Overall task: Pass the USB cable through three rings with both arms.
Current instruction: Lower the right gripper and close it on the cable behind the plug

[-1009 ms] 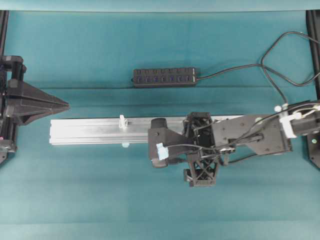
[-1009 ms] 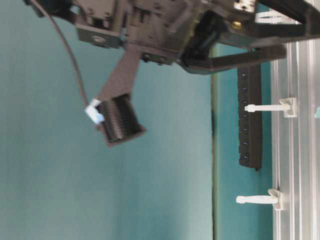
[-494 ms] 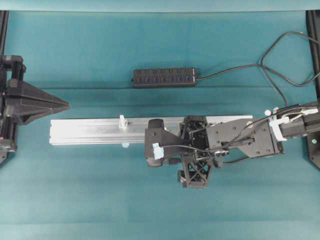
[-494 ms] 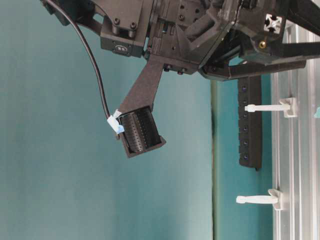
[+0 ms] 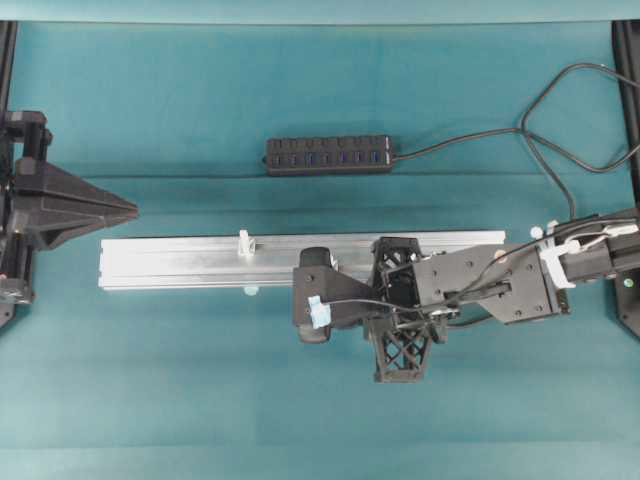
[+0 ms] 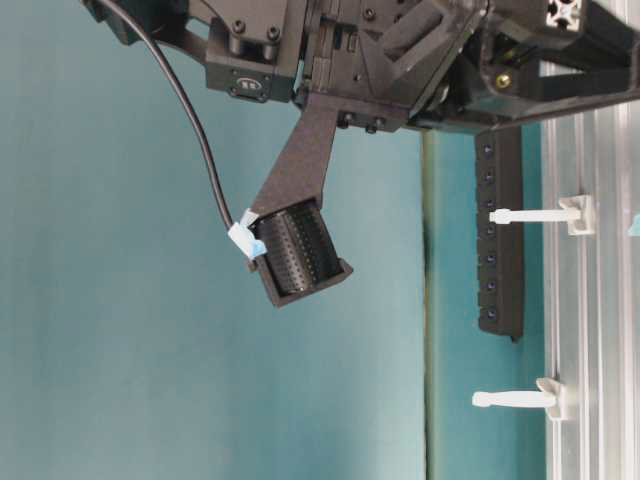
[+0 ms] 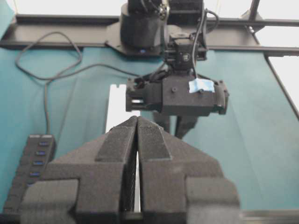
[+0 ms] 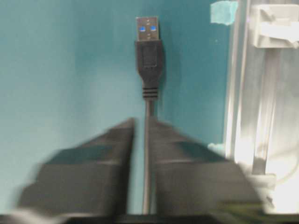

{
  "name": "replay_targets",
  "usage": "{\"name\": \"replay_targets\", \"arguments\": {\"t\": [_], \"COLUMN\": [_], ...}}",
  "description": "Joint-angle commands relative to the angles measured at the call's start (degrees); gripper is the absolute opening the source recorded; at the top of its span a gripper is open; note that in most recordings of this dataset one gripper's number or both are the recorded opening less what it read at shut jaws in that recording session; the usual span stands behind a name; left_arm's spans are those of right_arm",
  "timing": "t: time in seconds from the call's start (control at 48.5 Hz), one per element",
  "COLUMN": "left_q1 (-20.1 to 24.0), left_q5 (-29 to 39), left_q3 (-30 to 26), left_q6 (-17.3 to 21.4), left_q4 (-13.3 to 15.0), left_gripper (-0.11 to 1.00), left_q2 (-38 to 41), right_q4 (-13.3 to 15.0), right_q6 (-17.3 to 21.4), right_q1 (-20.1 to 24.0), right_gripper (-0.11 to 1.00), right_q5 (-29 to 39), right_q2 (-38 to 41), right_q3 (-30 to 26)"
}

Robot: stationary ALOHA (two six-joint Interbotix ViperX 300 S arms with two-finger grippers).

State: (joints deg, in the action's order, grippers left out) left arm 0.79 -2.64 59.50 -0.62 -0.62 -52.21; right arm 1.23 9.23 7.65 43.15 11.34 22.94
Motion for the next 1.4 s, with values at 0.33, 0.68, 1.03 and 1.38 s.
{"name": "replay_targets", "arguments": {"t": [0.33, 0.68, 1.03, 1.38], "left_q1": [0.1, 0.0, 0.0, 0.1], "left_q5": [-0.3, -0.3, -0.3, -0.3], "left_q3": [-2.5, -2.7, -2.7, -2.7], "left_q6": [0.0, -0.1, -0.1, 0.0], "left_q4": [-0.1, -0.2, -0.1, -0.2], "left_gripper": [0.02, 0.02, 0.02, 0.02], "left_q2": [0.0, 0.0, -0.1, 0.2], "right_q4": [0.0, -1.0, 1.0, 1.8], "right_q6": [0.4, -0.5, -1.7, -1.6], "right_q1": [-0.3, -0.4, -0.5, -0.6], "right_gripper": [-0.1, -0.09, 0.53, 0.8], "right_q5": [-1.2, -1.8, -1.4, -2.5], "right_q2": [-0.6, -0.6, -0.5, -0.6], "right_q3": [-0.4, -0.6, 0.0, 1.8]}}
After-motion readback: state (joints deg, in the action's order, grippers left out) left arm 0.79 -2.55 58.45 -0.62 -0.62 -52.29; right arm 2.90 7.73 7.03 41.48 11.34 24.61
